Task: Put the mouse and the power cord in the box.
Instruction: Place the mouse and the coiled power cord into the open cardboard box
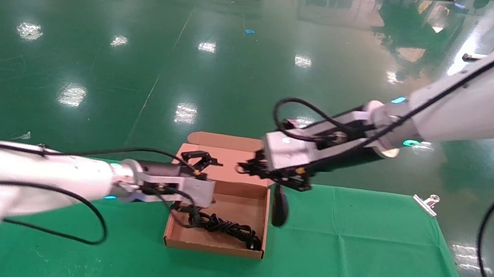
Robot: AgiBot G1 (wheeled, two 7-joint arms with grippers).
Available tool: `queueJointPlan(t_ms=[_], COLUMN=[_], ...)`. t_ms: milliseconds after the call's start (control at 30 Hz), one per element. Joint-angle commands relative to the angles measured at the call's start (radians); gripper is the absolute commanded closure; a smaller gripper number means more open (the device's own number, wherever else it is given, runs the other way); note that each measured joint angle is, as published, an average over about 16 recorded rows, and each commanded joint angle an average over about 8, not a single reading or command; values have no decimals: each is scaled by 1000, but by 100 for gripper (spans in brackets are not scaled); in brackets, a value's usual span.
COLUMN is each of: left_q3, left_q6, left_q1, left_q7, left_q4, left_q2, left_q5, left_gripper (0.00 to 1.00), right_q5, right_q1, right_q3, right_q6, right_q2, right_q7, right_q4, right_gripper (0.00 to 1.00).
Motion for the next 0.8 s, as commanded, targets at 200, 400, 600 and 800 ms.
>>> queueJointPlan(t_ms=[200,400,600,800], left_q3=[-39,-67,-78,-82], left_q6=[265,403,441,409], left_q1=[-45,-49,-44,-29], left_q7=[15,44,74,99], left_q4=[61,103,138,167], left_q2=[-129,-239,-294,-304], left_q5=[-75,-119,-134,-139], left_gripper=[0,0,0,0], right_q5=[14,40,83,111], right_q1=[-70,-153,-207,-229], right_q3=[-60,-152,-264,-369], right_q6=[130,394,553,614], right_q2=[-11,-15,-15,-13], right_q7=[86,145,206,253], right_q4=[181,339,428,455], right_gripper=[100,100,100,100])
